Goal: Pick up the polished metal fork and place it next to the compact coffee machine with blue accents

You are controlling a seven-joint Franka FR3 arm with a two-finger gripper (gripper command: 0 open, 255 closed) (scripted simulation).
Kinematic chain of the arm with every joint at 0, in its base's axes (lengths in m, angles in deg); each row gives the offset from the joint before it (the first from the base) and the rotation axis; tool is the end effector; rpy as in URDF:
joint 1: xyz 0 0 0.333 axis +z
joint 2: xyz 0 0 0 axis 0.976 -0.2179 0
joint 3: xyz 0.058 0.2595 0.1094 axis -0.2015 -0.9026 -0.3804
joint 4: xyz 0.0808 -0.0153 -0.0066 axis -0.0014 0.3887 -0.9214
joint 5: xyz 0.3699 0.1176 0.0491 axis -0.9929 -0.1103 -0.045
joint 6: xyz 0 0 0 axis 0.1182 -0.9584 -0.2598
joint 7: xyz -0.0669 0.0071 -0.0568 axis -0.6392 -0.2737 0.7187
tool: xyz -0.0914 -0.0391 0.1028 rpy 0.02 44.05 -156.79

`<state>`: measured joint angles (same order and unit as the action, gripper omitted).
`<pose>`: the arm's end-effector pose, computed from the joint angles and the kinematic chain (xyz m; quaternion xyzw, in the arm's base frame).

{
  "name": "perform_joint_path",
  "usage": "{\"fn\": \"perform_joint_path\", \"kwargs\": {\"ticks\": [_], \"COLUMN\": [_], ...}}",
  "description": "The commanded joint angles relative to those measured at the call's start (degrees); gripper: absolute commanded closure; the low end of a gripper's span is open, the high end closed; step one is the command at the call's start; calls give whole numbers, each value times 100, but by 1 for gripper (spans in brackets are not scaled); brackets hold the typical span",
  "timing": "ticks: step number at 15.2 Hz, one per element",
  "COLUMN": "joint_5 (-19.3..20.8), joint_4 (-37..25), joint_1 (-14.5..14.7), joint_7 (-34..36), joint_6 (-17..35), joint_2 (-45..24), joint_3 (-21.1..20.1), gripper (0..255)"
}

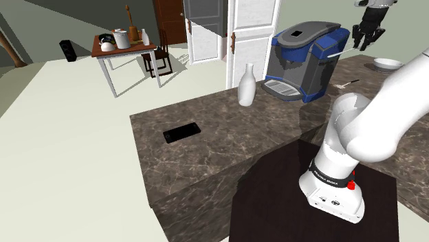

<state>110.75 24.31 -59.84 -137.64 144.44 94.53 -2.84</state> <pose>0.0912 -0.5579 0.5168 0.8951 0.4453 -0.0153 0.0173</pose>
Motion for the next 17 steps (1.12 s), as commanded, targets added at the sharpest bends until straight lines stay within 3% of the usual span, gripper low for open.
{"fn": "perform_joint_path", "kwargs": {"ticks": [1,17], "joint_5": [38,383], "joint_4": [171,1284], "joint_1": [-48,-96], "joint_7": [36,299], "joint_6": [148,1233], "joint_2": [35,251], "joint_3": [-1,342], "gripper": [255,255]}}
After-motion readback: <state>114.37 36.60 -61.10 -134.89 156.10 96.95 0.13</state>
